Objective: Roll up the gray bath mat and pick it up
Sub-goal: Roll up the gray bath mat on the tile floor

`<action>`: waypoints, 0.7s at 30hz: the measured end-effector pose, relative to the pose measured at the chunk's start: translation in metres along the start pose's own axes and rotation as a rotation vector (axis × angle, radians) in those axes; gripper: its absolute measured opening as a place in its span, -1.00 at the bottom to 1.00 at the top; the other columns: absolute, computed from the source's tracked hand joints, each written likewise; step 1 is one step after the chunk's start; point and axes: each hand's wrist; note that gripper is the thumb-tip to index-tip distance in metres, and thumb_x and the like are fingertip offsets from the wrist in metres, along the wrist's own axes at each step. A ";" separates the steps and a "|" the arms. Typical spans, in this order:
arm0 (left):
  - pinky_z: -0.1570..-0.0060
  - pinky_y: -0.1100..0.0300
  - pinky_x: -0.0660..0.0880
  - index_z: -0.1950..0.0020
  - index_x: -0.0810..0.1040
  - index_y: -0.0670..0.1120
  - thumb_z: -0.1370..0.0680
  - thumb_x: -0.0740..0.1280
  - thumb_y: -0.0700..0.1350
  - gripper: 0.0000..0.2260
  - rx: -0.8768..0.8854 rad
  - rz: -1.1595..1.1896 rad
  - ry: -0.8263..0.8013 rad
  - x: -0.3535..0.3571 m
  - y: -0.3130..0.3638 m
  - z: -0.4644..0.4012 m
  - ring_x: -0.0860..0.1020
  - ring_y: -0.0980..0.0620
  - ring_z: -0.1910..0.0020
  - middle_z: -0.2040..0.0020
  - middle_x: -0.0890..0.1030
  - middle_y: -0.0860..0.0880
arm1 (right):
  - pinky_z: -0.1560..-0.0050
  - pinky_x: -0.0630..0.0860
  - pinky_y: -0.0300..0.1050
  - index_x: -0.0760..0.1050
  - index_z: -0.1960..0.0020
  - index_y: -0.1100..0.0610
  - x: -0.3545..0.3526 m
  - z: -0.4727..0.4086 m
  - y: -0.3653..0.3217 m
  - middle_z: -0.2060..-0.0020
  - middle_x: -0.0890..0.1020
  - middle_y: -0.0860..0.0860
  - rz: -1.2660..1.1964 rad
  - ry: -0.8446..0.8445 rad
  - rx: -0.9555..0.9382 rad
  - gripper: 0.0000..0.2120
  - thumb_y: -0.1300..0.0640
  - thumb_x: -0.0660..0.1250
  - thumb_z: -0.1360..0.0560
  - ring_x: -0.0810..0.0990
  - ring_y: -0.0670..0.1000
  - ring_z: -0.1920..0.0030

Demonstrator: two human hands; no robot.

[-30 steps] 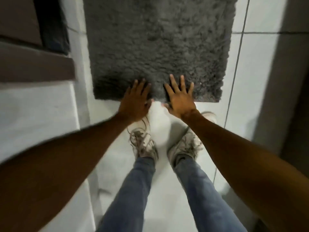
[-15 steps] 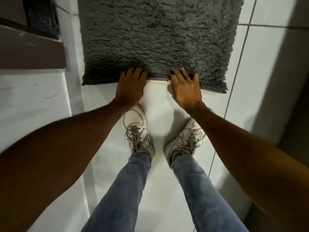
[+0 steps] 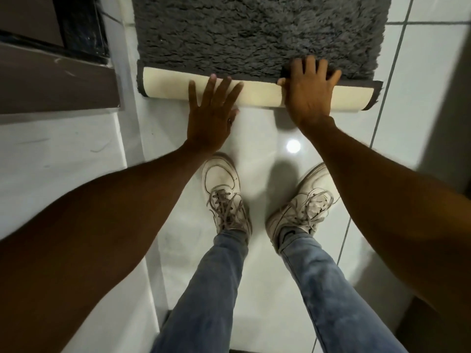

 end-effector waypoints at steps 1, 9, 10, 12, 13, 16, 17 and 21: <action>-0.55 -0.49 0.07 -0.66 0.20 0.02 -0.76 0.07 0.08 -0.54 -0.013 -0.004 0.004 -0.001 0.002 -0.006 0.21 -0.25 -0.63 -0.62 0.32 -0.14 | -0.42 0.26 0.35 0.47 -0.40 0.15 0.000 0.002 0.000 -0.38 0.52 0.20 -0.013 0.039 -0.010 -0.54 -0.13 0.08 -0.70 0.45 0.30 -0.38; -0.49 -0.53 0.14 -0.57 0.25 0.07 -0.68 0.22 0.19 -0.50 -0.061 -0.057 -0.070 -0.003 -0.010 -0.018 0.32 -0.31 -0.53 -0.50 0.40 -0.23 | -0.36 0.35 0.38 0.41 -0.47 -0.02 0.006 0.037 0.025 -0.33 0.54 0.23 0.114 0.066 -0.243 -0.51 -0.24 0.19 -0.63 0.53 0.31 -0.29; -0.47 -0.52 0.20 -0.54 0.28 0.02 -0.66 0.26 0.19 -0.50 -0.068 -0.067 -0.061 -0.004 -0.011 -0.017 0.38 -0.30 -0.47 -0.45 0.44 -0.23 | -0.33 0.38 0.38 0.40 -0.47 -0.03 0.006 0.039 0.026 -0.30 0.55 0.24 0.119 0.054 -0.246 -0.53 -0.20 0.21 -0.63 0.54 0.31 -0.25; -0.41 -0.45 0.33 -0.45 0.36 -0.11 -0.65 0.28 0.21 -0.49 -0.064 -0.079 -0.056 -0.006 -0.013 -0.018 0.47 -0.30 -0.37 -0.36 0.51 -0.25 | -0.28 0.41 0.41 0.40 -0.47 -0.02 0.004 0.040 0.028 -0.26 0.56 0.24 0.103 0.019 -0.269 -0.56 -0.16 0.21 -0.65 0.55 0.32 -0.21; -0.38 -0.38 0.39 -0.41 0.38 -0.15 -0.66 0.26 0.25 -0.47 -0.052 -0.078 -0.078 -0.009 -0.015 -0.020 0.49 -0.31 -0.32 -0.33 0.53 -0.27 | -0.28 0.40 0.42 0.41 -0.47 0.00 0.001 0.040 0.030 -0.26 0.56 0.24 0.080 -0.011 -0.280 -0.56 -0.15 0.20 -0.66 0.55 0.32 -0.21; -0.27 -0.20 0.47 -0.43 0.38 -0.17 -0.65 0.18 0.34 -0.38 0.031 0.029 -0.159 -0.016 -0.020 -0.027 0.52 -0.30 -0.25 -0.30 0.54 -0.29 | -0.33 0.38 0.38 0.45 -0.42 0.08 -0.006 0.037 0.042 -0.23 0.60 0.23 0.030 -0.140 -0.315 -0.51 -0.20 0.08 -0.67 0.57 0.31 -0.21; -0.28 -0.18 0.47 -0.44 0.38 -0.17 -0.65 0.18 0.33 -0.38 0.043 0.075 -0.171 -0.018 -0.018 -0.029 0.52 -0.29 -0.25 -0.31 0.54 -0.28 | -0.34 0.37 0.36 0.46 -0.37 0.12 -0.008 0.035 0.046 -0.19 0.63 0.23 0.016 -0.163 -0.322 -0.48 -0.22 0.06 -0.65 0.58 0.30 -0.20; -0.30 -0.16 0.40 -0.32 0.49 -0.16 -0.69 0.14 0.26 -0.48 -0.092 0.040 0.007 -0.020 0.003 -0.030 0.49 -0.26 -0.29 -0.32 0.53 -0.26 | -0.42 0.23 0.34 0.46 -0.28 0.19 -0.015 0.013 0.050 -0.08 0.67 0.24 0.022 -0.163 -0.280 -0.40 -0.27 0.00 -0.60 0.57 0.26 -0.18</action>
Point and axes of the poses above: each hand's wrist, its own z-axis away from the middle knuckle, its own x-axis out of the palm, y = z × x
